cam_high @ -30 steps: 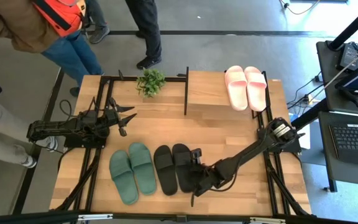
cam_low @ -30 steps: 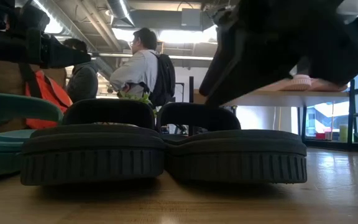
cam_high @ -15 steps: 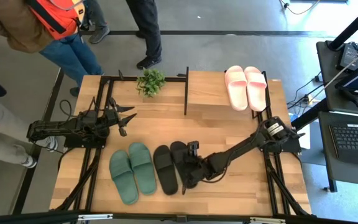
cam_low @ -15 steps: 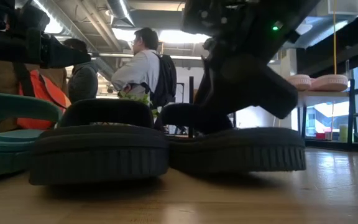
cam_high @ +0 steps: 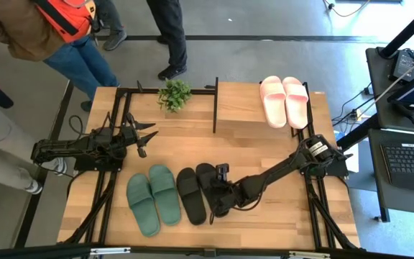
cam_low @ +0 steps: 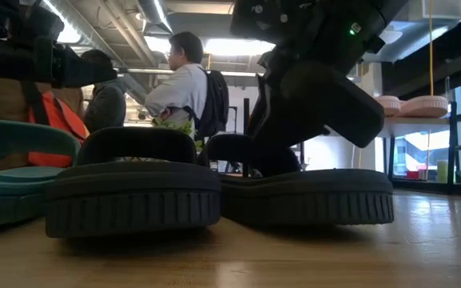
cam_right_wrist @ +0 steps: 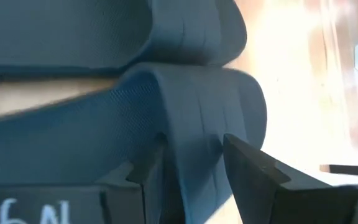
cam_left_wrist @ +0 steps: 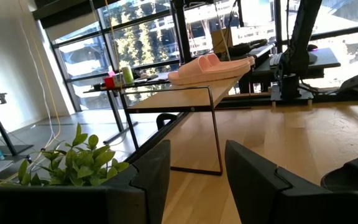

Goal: Pick and place slides into the shelf
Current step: Put the right black slide under the shelf

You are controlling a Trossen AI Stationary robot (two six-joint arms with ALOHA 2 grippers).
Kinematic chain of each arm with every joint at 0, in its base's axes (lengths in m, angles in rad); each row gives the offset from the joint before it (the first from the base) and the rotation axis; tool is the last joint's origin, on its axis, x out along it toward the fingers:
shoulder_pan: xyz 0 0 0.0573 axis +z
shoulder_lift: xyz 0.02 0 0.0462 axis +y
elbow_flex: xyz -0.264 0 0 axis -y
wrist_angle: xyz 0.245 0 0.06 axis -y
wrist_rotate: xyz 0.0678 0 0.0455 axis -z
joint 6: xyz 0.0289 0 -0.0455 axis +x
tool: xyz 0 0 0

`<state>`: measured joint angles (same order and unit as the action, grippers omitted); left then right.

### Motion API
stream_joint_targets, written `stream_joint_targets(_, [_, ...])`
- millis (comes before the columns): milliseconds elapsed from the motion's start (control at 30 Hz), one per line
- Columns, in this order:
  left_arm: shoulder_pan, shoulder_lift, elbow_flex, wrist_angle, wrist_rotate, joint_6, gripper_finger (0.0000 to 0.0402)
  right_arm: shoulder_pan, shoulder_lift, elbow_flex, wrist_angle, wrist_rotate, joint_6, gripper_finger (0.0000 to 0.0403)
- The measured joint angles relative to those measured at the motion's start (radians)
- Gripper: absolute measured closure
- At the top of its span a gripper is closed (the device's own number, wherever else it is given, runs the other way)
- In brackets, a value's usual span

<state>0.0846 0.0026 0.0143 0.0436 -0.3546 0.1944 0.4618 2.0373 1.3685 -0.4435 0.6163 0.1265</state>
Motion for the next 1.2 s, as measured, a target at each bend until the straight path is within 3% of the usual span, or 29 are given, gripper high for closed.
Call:
stream_joint_targets(567, [0.0,0.0,0.0,0.0,0.0,-0.001,0.0256,0.0,-0.001,0.0,0.032,-0.017,-0.003,0.0252])
stream_joint_targets(1067, [0.0,0.0,0.0,0.0,0.0,-0.002,0.0256,0.0,-0.003,0.0,0.026,-0.001,-0.032,0.038])
stream_joint_targets(1200, [0.0,0.0,0.0,0.0,0.0,-0.002,0.0256,0.001,-0.003,0.0,0.032,-0.001,-0.031,0.039])
